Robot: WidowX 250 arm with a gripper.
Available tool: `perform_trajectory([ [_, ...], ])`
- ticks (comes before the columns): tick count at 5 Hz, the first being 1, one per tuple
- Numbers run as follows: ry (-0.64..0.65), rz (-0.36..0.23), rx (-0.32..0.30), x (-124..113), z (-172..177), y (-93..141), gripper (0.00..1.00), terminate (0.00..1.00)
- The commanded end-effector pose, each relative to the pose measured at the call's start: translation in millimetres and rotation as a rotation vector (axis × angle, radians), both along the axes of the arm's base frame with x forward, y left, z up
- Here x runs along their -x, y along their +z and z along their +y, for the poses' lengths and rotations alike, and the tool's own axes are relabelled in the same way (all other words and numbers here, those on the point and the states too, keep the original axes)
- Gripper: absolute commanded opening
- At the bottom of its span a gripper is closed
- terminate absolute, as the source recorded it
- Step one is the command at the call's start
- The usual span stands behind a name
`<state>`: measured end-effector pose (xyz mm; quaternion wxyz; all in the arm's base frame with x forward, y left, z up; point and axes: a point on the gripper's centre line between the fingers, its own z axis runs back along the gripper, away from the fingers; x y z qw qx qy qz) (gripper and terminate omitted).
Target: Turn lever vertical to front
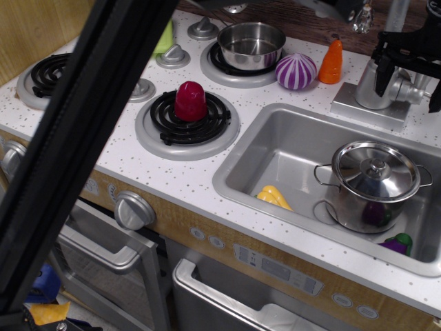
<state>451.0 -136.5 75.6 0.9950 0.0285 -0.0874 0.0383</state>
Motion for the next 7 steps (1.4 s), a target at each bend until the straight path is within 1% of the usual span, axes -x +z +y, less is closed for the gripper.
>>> perform_trajectory([
  [1,0.0,0.0,0.0,0,0,0,1.0,0.0],
  [2,-0.012,-0.032,-0.007,-10,3,5,1.0,0.0],
  [3,-0.016,-0.058,-0.019,-13,3,10,1.0,0.0],
  [4,-0.028,-0.128,-0.046,-23,-1,19,1.0,0.0],
  [5,-0.026,-0.202,-0.053,-35,-3,23,1.0,0.0],
  [6,-0.025,-0.246,-0.048,-47,-9,32,1.0,0.0],
  [7,-0.037,-0.277,-0.033,-56,-11,34,1.0,0.0],
])
